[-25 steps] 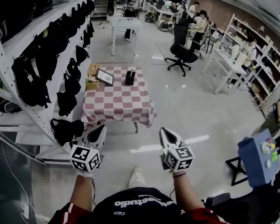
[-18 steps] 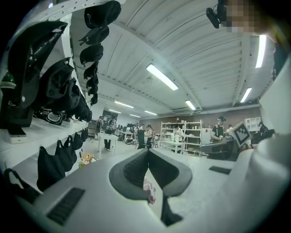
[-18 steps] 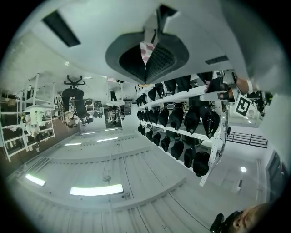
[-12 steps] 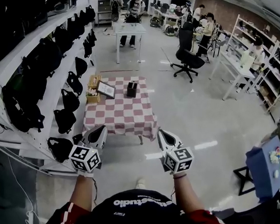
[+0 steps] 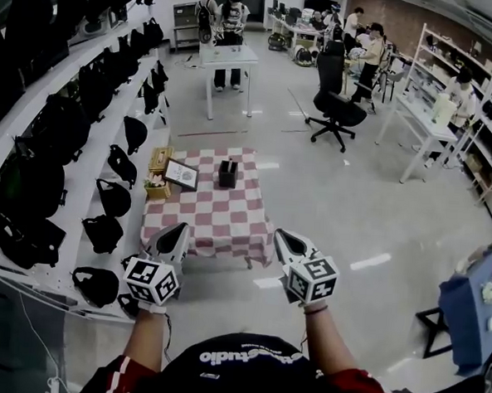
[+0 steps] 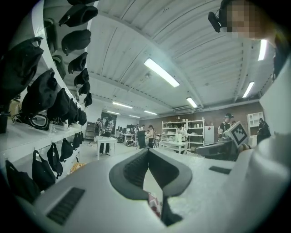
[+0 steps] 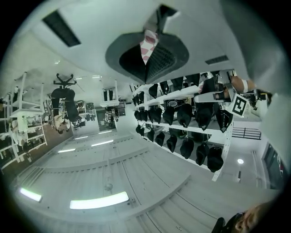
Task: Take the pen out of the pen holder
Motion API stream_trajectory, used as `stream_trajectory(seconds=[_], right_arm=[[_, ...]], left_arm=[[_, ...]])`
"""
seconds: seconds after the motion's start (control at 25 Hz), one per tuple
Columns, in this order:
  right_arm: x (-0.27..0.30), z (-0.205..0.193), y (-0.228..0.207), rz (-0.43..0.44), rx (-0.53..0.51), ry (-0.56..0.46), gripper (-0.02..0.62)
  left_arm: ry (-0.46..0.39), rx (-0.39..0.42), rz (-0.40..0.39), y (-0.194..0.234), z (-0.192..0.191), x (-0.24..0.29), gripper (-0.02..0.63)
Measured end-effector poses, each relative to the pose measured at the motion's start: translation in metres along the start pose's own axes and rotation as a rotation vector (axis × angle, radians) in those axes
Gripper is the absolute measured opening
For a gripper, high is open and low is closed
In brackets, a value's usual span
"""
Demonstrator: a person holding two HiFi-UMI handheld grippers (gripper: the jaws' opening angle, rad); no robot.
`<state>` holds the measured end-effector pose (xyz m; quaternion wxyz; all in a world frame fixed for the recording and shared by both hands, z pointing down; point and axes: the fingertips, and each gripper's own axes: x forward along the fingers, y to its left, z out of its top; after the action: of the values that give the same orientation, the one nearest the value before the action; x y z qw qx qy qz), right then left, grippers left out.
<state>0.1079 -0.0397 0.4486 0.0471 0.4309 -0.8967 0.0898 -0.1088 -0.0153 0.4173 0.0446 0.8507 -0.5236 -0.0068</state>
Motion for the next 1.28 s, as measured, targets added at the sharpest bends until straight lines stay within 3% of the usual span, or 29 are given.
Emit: stream_trajectory(seconds=[0.64,1.28], right_arm=[[0.032,0.002,-0.059,0.054,0.073,-0.026,-0.002],[0.067,0.007,-0.104,0.014,0.075,0.002,-0.002]], left_arm=[[0.023,-0.051,0.098,0.009,-0.002,0.058,0.005],[0.018,-0.029,0.063,0.031,-0.006,0.127,0.005]])
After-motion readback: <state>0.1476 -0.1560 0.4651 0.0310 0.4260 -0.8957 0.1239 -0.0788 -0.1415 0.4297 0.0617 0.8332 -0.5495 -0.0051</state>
